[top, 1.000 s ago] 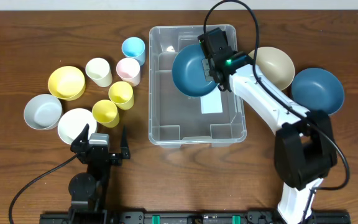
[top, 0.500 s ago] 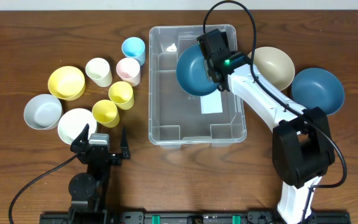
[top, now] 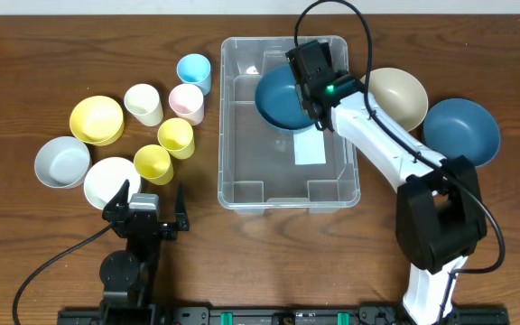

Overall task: Pack container
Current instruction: 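Lower the teal bowl into the bin and open right gripper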

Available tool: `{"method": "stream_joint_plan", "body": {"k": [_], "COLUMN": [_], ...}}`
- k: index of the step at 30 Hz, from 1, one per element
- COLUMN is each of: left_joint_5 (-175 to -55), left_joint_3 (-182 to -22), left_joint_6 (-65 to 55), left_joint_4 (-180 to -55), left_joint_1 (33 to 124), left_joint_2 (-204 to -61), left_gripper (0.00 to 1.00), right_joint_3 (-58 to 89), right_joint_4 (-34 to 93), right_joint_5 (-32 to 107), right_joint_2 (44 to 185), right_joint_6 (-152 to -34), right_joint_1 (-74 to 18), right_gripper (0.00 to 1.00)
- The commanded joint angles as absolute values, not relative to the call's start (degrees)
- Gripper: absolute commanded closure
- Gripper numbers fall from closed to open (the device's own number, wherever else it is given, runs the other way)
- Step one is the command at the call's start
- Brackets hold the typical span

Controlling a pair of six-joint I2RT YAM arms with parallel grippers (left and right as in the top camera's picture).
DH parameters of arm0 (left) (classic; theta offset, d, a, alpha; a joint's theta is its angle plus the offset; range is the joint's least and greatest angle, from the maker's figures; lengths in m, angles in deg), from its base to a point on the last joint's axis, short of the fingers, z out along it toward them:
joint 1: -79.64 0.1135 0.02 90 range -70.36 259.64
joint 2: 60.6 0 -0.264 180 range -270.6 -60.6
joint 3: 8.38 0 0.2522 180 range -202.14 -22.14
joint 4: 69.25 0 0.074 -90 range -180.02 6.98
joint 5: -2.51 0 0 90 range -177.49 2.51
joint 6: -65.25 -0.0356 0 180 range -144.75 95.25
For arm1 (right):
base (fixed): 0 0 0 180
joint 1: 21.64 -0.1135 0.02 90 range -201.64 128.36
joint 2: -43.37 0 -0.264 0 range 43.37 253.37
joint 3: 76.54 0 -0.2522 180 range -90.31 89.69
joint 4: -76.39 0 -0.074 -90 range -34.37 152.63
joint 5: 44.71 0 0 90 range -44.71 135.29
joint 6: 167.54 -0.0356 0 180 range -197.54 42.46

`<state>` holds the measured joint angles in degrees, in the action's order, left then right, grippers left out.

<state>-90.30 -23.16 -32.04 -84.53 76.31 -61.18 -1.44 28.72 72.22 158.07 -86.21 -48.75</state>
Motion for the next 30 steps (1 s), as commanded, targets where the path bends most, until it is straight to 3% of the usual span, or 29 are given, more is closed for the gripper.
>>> {"method": "stream_joint_plan", "body": {"k": [1, 8, 9, 12, 13, 30], "left_joint_5": [-90.0, -90.0, -90.0, -90.0, -90.0, -90.0], "left_joint_3": [-22.4, -22.4, -22.4, -22.4, -22.4, -22.4], "left_joint_6": [-31.3, -31.3, -31.3, -31.3, -31.3, -31.3], "left_joint_4": [-86.8, -86.8, -86.8, -86.8, -86.8, -86.8], "left_joint_1": [76.0, 76.0, 76.0, 76.0, 76.0, 76.0], "left_joint_2": [-60.9, -60.9, -60.9, -60.9, -60.9, -60.9], "left_gripper": [0.02, 0.02, 0.02, 0.02, 0.02, 0.02], "right_joint_3": [-3.8, -3.8, -3.8, -3.6, -3.5, -3.1], "right_joint_4": [28.5, 25.1, 24.4, 23.1, 22.7, 26.1], "right_joint_5": [73.8, 60.5, 57.1, 50.1, 49.7, 56.2], "right_joint_2": [150.8, 141.5, 141.1, 141.6, 142.0, 159.4], "right_joint_6": [-85.6, -85.8, -85.8, -85.8, -85.8, -85.6], "right_joint_1": [-49.4, -49.4, -49.5, -49.6, -49.8, -50.5], "right_gripper": [0.33, 0.37, 0.44, 0.91, 0.99, 0.99]}}
